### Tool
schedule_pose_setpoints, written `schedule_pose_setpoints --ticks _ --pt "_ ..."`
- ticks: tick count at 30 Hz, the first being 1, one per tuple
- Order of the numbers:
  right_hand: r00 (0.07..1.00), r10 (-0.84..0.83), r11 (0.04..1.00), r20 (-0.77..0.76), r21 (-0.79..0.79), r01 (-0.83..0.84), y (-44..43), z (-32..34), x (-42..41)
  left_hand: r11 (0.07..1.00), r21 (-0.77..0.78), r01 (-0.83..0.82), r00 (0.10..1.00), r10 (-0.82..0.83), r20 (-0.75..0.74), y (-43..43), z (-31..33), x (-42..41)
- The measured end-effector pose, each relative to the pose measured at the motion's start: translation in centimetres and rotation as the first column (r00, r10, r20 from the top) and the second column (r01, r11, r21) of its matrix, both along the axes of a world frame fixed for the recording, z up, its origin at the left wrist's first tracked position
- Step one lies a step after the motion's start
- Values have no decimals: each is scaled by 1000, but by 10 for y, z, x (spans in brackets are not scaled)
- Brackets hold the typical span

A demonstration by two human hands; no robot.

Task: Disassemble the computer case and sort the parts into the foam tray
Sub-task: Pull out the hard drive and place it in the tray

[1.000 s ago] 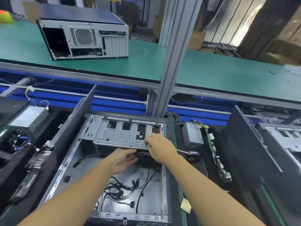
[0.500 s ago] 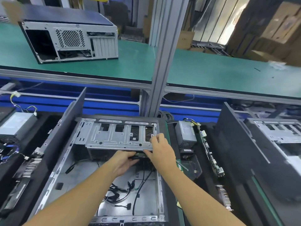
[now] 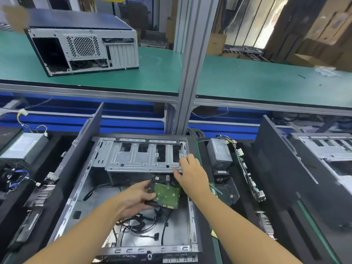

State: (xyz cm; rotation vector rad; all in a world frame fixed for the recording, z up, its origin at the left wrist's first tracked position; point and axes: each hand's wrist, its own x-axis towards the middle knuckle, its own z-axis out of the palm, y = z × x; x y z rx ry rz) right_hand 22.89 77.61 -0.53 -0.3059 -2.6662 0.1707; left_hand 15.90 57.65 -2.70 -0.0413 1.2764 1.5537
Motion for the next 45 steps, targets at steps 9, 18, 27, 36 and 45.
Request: schedule_pose_setpoints --ticks 9,18,27,36,45 --pt "967 37 999 251 -19 -33 -13 14 -7 914 -190 358 917 -383 -110 -55 57 -29" --pt "891 352 831 287 -534 -157 -62 95 -10 959 -239 153 960 -201 -192 -30 116 -65" --pt "911 230 970 343 -156 -186 -51 122 -6 865 -456 211 863 -384 -328 33 150 -52" --pt "990 -71 596 119 -791 137 20 132 26 943 -305 132 575 -323 -751 52 132 -43" --pt "958 -273 617 90 -748 246 81 148 70 917 -382 112 -30 -381 -924 145 94 14"
